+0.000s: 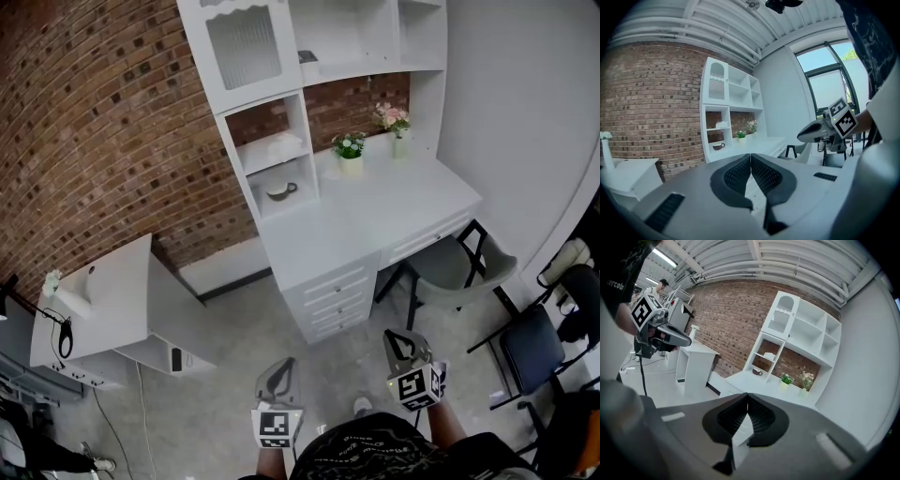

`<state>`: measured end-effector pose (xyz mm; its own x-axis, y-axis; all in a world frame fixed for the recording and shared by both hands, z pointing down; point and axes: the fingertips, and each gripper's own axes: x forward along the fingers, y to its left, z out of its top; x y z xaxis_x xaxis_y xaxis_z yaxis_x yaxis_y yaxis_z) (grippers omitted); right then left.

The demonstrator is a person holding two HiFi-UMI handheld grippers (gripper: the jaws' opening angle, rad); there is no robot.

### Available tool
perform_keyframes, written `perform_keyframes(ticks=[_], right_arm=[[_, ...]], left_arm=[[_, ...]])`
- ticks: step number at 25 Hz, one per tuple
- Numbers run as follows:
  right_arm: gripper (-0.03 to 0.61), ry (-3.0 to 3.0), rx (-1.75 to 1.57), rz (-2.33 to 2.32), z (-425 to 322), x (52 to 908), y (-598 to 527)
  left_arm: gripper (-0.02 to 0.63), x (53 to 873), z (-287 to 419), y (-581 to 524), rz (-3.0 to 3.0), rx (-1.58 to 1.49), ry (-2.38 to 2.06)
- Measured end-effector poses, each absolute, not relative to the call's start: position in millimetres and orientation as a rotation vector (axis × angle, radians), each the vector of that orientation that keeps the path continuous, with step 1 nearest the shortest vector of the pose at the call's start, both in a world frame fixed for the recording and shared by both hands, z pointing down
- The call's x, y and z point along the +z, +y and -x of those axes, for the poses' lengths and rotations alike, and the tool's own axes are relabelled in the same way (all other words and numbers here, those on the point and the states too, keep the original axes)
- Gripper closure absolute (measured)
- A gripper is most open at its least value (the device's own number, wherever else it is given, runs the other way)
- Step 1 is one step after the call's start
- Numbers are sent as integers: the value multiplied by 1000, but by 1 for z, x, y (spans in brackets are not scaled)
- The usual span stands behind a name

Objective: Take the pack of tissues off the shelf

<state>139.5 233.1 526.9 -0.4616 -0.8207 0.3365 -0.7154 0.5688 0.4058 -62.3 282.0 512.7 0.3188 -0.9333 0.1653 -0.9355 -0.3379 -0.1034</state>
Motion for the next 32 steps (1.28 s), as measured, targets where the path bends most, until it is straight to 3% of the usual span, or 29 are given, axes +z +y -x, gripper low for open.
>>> perform_keyframes(ticks=[32], right_arm=[[574, -2408, -237, -1113, -185, 542, 91]], left_arm=[[604, 519, 19, 161, -2389, 393, -1962]])
